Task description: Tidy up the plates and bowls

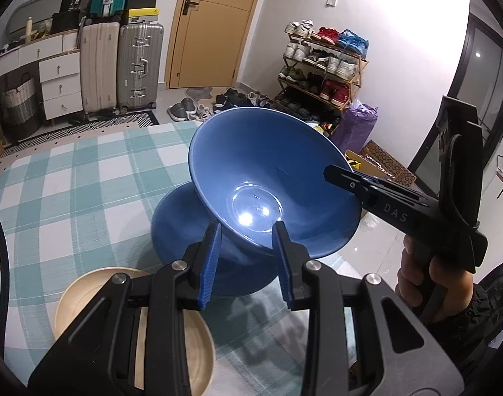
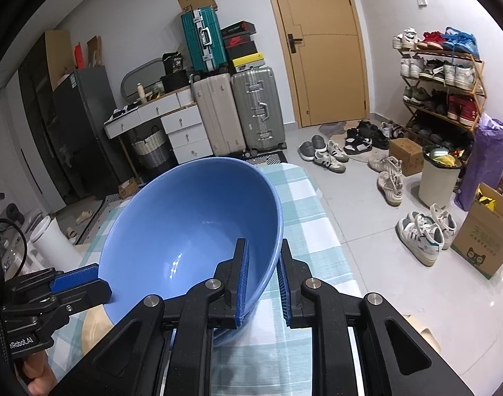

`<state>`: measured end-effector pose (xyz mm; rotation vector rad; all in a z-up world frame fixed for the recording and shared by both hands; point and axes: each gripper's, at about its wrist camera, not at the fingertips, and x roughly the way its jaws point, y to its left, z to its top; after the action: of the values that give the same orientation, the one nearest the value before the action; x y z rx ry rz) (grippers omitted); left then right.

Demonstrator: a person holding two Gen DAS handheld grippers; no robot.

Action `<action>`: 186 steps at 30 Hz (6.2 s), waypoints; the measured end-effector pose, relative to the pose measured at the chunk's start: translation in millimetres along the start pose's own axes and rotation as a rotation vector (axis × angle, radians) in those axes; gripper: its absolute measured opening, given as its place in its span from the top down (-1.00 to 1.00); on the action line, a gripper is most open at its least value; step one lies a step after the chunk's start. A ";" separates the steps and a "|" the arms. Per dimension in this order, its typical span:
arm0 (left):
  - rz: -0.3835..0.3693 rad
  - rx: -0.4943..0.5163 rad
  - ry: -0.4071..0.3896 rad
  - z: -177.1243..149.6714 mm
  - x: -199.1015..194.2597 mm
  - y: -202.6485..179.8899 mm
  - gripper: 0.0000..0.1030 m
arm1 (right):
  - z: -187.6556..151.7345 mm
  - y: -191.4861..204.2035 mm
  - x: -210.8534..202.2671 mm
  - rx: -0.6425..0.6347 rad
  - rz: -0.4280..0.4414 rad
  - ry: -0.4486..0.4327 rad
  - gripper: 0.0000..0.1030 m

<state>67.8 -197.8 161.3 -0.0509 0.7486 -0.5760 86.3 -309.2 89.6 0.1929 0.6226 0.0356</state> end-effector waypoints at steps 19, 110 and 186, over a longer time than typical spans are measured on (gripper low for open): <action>0.074 -0.016 0.048 -17.1 31.1 40.6 0.45 | -16.6 30.4 44.4 -0.037 0.017 0.067 0.65; 0.148 -0.304 0.193 -40.1 152.8 155.4 -0.97 | -53.3 0.3 108.1 0.017 0.037 0.200 -0.96; 0.282 -0.268 0.016 -80.3 -26.2 139.0 0.51 | -56.0 121.2 46.6 -0.144 0.232 0.134 0.37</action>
<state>66.0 -54.4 84.5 -0.1852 0.8286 -0.2054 94.6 -176.5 41.3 0.1233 0.7262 0.3179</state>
